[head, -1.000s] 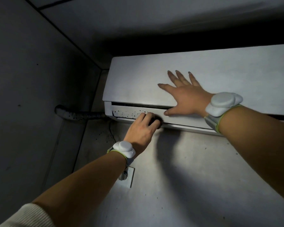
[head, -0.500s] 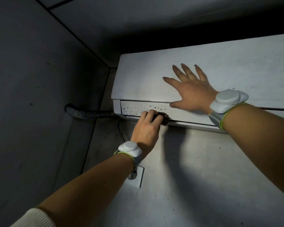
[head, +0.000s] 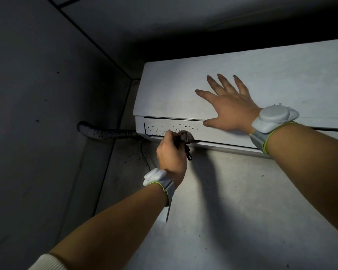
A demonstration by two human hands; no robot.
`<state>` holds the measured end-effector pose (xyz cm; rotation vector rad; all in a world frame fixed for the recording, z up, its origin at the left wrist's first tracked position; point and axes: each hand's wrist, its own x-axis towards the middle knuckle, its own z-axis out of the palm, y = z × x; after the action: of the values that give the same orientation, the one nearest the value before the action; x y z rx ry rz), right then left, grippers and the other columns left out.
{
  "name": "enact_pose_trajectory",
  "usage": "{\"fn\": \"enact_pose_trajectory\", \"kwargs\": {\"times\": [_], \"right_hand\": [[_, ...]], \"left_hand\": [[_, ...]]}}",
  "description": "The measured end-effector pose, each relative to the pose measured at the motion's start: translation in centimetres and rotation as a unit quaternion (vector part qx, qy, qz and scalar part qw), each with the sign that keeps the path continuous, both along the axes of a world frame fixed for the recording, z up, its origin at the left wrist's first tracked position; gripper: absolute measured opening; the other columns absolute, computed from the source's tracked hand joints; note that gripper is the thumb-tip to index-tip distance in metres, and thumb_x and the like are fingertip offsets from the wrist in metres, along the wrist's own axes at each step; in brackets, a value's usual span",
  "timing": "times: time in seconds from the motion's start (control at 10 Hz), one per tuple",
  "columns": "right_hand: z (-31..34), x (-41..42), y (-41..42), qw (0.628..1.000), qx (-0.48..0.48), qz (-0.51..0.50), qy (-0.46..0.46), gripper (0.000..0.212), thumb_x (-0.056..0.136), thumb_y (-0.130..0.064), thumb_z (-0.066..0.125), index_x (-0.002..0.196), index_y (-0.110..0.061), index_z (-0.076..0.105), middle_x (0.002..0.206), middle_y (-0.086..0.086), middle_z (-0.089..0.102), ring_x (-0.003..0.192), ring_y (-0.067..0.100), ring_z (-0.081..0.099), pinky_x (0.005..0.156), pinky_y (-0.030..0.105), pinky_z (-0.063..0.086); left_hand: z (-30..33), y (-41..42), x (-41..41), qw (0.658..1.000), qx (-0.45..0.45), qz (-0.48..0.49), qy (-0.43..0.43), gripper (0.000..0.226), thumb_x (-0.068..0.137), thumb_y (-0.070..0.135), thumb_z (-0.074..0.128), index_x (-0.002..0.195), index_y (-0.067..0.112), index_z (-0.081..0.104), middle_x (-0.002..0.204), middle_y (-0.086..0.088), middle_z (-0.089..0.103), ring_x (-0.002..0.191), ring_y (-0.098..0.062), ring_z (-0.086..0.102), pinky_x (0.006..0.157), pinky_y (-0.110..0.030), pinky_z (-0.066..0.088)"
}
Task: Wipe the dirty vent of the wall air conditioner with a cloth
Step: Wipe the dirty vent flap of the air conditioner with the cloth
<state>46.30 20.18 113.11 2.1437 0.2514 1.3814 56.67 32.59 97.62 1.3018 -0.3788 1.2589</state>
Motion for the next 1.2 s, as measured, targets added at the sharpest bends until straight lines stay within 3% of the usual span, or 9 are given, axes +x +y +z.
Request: {"fn": "enact_pose_trajectory", "kwargs": {"times": [0.6, 0.8, 1.0, 1.2], "right_hand": [[-0.2, -0.4, 0.3, 1.0, 0.011, 0.004, 0.001, 0.096, 0.079, -0.065, 0.066, 0.157, -0.046, 0.013, 0.172, 0.001, -0.006, 0.157, 0.023, -0.013, 0.124, 0.054, -0.011], [-0.3, -0.6, 0.3, 1.0, 0.014, 0.005, 0.004, 0.096, 0.079, -0.064, 0.067, 0.157, -0.046, 0.014, 0.172, 0.001, -0.005, 0.157, 0.023, -0.013, 0.124, 0.055, -0.01], [-0.3, -0.7, 0.2, 1.0, 0.013, 0.004, 0.006, 0.096, 0.079, -0.064, 0.067, 0.156, -0.047, 0.013, 0.172, 0.001, -0.006, 0.157, 0.022, -0.014, 0.124, 0.054, -0.011], [-0.3, -0.5, 0.3, 1.0, 0.009, 0.011, 0.002, 0.097, 0.078, -0.066, 0.066, 0.156, -0.047, 0.013, 0.172, 0.002, -0.004, 0.157, 0.023, -0.012, 0.124, 0.055, -0.011]], "left_hand": [[0.4, 3.4, 1.6, 0.996, -0.067, 0.02, 0.059, 0.006, 0.093, 0.008, 0.066, 0.099, 0.007, 0.063, 0.097, -0.011, 0.072, 0.095, -0.032, 0.066, 0.083, -0.046, 0.056], [0.7, 4.5, 1.9, 0.991, -0.102, 0.039, 0.083, 0.018, 0.091, 0.01, 0.069, 0.108, 0.011, 0.062, 0.103, -0.011, 0.075, 0.1, -0.034, 0.068, 0.085, -0.041, 0.056], [0.9, 5.6, 2.7, 0.988, -0.087, 0.083, 0.099, 0.014, 0.093, 0.011, 0.066, 0.107, 0.014, 0.065, 0.102, -0.012, 0.075, 0.098, -0.037, 0.067, 0.076, -0.04, 0.053], [1.3, 6.2, 2.6, 0.985, -0.047, 0.113, 0.117, 0.01, 0.095, 0.011, 0.062, 0.104, 0.007, 0.064, 0.108, -0.017, 0.071, 0.101, -0.04, 0.064, 0.082, -0.049, 0.055]]}}
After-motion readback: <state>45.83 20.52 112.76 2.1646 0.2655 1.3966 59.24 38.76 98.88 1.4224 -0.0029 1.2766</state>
